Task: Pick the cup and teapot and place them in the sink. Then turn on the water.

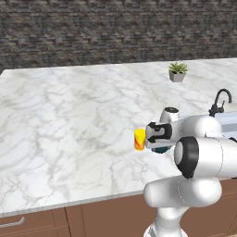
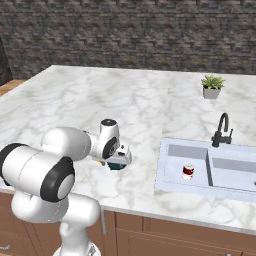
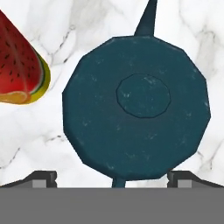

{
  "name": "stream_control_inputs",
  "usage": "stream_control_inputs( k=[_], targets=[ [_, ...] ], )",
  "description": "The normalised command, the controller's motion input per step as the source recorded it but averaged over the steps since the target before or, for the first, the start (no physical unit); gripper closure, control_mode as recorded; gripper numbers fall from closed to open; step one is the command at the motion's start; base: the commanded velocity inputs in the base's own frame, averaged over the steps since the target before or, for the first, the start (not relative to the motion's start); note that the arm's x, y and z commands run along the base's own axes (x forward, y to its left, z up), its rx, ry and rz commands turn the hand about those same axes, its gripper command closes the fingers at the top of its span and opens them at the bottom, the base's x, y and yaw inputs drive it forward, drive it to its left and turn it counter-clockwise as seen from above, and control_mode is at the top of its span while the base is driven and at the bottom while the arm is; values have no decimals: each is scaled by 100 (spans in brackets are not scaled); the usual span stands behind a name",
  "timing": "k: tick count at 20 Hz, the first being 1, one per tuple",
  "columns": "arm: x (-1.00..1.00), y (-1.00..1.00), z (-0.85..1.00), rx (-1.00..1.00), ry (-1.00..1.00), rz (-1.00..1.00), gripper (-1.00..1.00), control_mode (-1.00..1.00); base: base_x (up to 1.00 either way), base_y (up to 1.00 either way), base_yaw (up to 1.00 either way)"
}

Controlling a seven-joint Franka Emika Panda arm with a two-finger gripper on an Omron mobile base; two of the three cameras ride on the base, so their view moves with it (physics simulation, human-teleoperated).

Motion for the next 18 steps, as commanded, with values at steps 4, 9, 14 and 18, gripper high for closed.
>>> stream_control_inputs(
  k=[4,9,14,18],
  targets=[
    [0,0,-11,0,0,0,-100,-100,0,0,0],
    [0,0,-13,0,2,0,100,-100,0,0,0],
    [0,0,-9,0,1,0,100,-100,0,0,0],
    [-3,0,-3,0,3,0,100,-100,0,0,0]
  ],
)
